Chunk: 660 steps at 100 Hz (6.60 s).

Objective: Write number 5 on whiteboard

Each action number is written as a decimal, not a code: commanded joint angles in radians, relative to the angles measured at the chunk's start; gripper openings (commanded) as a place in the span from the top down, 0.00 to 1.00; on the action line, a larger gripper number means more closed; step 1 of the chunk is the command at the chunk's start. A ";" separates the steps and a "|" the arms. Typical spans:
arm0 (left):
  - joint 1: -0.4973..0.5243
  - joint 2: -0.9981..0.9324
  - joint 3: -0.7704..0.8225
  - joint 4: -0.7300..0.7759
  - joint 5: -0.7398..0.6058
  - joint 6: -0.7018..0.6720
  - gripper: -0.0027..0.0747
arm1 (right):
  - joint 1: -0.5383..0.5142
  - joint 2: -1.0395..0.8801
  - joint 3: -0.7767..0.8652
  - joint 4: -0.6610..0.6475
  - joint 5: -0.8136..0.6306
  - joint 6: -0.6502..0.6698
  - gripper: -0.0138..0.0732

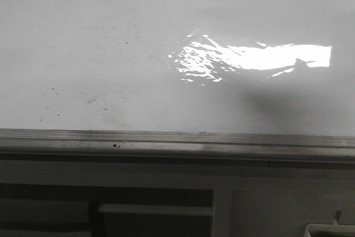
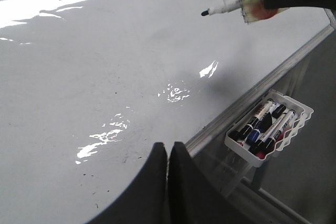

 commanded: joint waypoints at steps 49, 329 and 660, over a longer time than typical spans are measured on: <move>0.002 0.006 -0.028 0.009 -0.153 -0.010 0.99 | 0.033 0.078 -0.032 0.063 -0.082 -0.005 0.89; 0.003 0.114 -0.028 -0.059 -0.290 -0.010 0.99 | -0.162 0.214 -0.159 -0.022 0.357 0.030 0.89; 0.003 0.116 -0.028 -0.059 -0.287 -0.010 0.86 | -0.114 0.046 -0.227 0.022 0.269 0.055 0.89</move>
